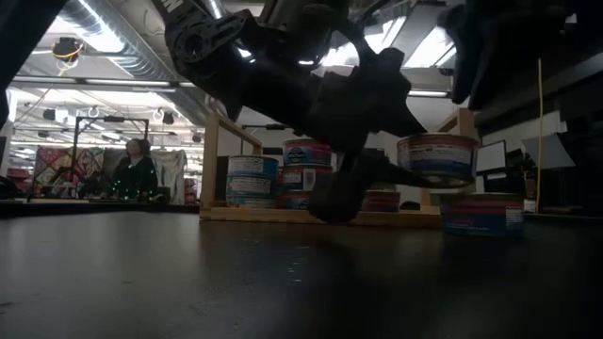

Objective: Stack canned seafood by type on shelf
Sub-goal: Stack the blue tuna can on top of the other blue tuna can on the shelf

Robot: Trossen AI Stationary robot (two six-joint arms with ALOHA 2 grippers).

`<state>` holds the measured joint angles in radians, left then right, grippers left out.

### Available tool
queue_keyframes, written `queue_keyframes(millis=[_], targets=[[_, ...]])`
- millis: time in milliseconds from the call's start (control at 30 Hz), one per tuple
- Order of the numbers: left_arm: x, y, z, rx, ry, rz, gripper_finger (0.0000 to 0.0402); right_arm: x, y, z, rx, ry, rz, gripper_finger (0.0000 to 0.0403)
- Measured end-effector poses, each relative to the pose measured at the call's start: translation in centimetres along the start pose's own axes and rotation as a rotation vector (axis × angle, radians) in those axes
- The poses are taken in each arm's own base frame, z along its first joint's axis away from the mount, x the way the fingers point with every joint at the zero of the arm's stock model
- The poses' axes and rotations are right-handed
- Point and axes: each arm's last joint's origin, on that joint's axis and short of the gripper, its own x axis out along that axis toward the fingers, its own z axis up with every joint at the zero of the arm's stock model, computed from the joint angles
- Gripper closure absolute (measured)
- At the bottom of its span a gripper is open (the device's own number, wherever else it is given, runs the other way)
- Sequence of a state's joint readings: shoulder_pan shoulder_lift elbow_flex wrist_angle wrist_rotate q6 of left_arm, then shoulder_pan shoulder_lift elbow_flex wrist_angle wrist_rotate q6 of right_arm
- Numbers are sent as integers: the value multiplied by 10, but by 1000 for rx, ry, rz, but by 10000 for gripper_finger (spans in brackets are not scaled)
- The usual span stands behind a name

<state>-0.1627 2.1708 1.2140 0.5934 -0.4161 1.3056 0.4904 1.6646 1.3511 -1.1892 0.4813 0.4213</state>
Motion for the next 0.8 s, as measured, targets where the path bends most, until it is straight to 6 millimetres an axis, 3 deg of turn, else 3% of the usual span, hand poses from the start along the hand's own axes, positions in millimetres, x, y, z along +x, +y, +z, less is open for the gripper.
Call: queue_keyframes(millis=[267, 467, 800], targets=[[-1, 8, -2, -154, 126, 106, 204, -13, -10, -3, -41, 49, -69, 236], [-3, 14, -3, -152, 200, 167, 204, -13, -12, -8, -70, 98, -92, 237], [8, 20, -35, -197, 308, 181, 204, -13, -13, -8, -72, 98, -100, 237]])
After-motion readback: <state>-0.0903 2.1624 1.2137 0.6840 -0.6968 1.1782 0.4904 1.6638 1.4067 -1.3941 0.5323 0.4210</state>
